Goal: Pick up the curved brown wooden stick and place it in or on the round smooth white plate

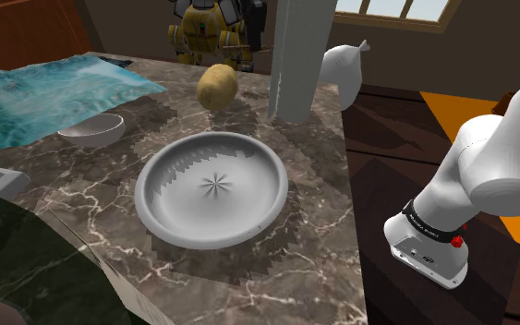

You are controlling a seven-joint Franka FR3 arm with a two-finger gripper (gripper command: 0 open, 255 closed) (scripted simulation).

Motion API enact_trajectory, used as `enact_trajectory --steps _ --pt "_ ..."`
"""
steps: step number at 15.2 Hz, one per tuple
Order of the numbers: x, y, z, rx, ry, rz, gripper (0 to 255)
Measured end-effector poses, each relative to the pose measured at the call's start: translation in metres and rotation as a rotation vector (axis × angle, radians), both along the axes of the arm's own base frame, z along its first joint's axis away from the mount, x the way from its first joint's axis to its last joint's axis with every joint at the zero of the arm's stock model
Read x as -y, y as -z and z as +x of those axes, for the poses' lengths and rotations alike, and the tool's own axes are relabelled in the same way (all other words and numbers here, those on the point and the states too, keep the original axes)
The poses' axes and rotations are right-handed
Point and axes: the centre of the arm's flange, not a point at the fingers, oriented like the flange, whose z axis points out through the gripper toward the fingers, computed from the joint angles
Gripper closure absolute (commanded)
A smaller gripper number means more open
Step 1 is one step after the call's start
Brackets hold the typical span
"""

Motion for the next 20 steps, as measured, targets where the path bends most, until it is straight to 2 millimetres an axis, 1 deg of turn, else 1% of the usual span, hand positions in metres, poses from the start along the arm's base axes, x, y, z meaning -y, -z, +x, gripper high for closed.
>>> enact_trajectory --steps 6,7,8,12,15,16,18,20 --pt "0.0 -0.033 -0.001 0.0 0.0 0.0 255" --pt "0.0 -0.036 0.0 0.0 0.0 0.0 255" --pt "-0.005 -0.038 -0.003 0.0 0.0 0.0 255" --pt "-0.039 -0.04 -0.035 -0.001 -0.001 0.0 255" --pt "-0.069 -0.039 -0.06 0.0 -0.002 0.0 255" --pt "-0.081 -0.04 -0.068 0.0 -0.002 0.0 255" --pt "-0.101 -0.039 -0.087 -0.001 -0.002 0.0 255" --pt "-0.12 -0.042 -0.107 -0.001 -0.002 0.0 255"
